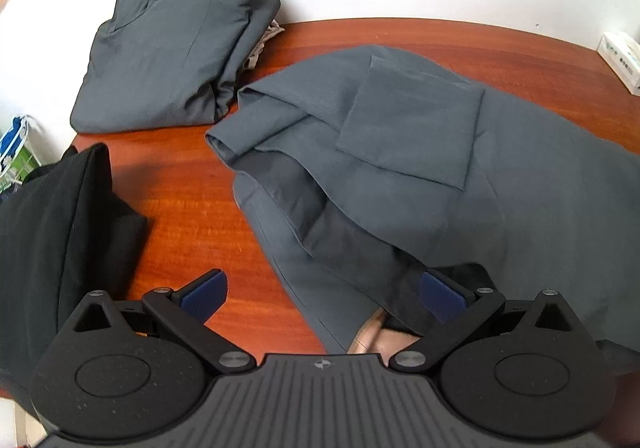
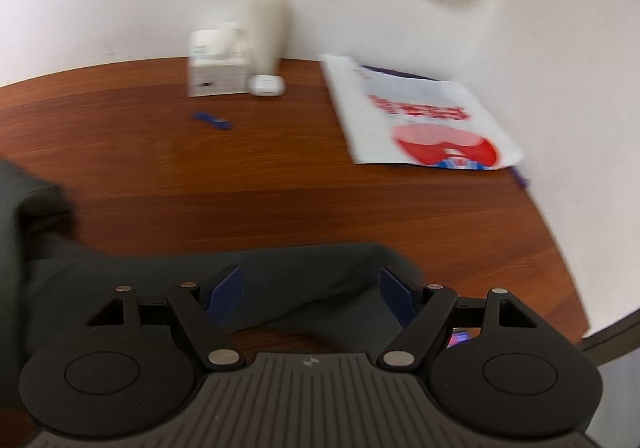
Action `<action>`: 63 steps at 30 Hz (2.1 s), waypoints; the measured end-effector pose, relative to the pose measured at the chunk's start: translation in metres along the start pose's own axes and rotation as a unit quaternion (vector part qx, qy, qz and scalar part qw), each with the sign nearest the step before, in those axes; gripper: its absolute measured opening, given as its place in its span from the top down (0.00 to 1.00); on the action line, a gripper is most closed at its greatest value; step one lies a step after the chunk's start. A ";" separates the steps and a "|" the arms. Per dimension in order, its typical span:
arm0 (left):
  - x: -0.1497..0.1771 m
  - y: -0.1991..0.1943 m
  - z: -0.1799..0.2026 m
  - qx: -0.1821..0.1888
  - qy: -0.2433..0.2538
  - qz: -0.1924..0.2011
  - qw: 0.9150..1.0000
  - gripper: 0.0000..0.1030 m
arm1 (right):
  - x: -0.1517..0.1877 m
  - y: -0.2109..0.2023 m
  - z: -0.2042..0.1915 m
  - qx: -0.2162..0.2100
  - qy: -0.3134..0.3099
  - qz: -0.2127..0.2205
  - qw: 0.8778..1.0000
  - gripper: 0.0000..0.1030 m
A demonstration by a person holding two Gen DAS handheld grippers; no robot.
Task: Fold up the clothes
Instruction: 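Open the right tool to release the jacket while the left tool closes on its edge, then lift the jacket edge with the left tool and shake it out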
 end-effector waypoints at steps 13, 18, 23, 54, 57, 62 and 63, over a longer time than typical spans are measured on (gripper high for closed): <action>-0.066 0.017 0.008 0.017 0.113 0.042 0.993 0.00 | 0.026 -0.025 -0.126 -0.064 -0.031 -0.005 0.997 0.20; -0.095 0.033 0.021 0.035 0.153 0.054 0.986 0.00 | 0.035 -0.030 -0.152 -0.065 -0.020 -0.012 0.998 0.20; -0.116 0.048 0.035 0.051 0.196 0.070 0.977 0.04 | 0.042 -0.031 -0.168 -0.061 -0.001 -0.020 0.998 0.20; -0.163 0.023 -0.019 0.070 0.197 0.170 0.963 0.93 | 0.043 -0.042 -0.232 -0.045 -0.006 -0.031 0.998 0.20; -0.176 0.009 -0.045 0.044 0.179 0.189 0.964 0.93 | 0.042 -0.043 -0.235 -0.044 -0.005 -0.029 0.999 0.20; -0.201 -0.011 -0.084 -0.001 0.155 0.216 0.964 0.93 | 0.042 -0.046 -0.238 -0.043 -0.005 -0.028 0.999 0.20; -0.206 -0.015 -0.092 -0.009 0.151 0.220 0.964 0.93 | 0.041 -0.046 -0.238 -0.042 -0.005 -0.028 0.999 0.20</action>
Point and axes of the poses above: each gripper's, at about its wrist camera, not at the fingertips, and y roughly the way its jaws point, z to its right, x to its underside, the point moved 6 cm from there along y, roughly the way its jaws point, and after that the axes turned 15 degrees about -z, right-handed, at the moved point
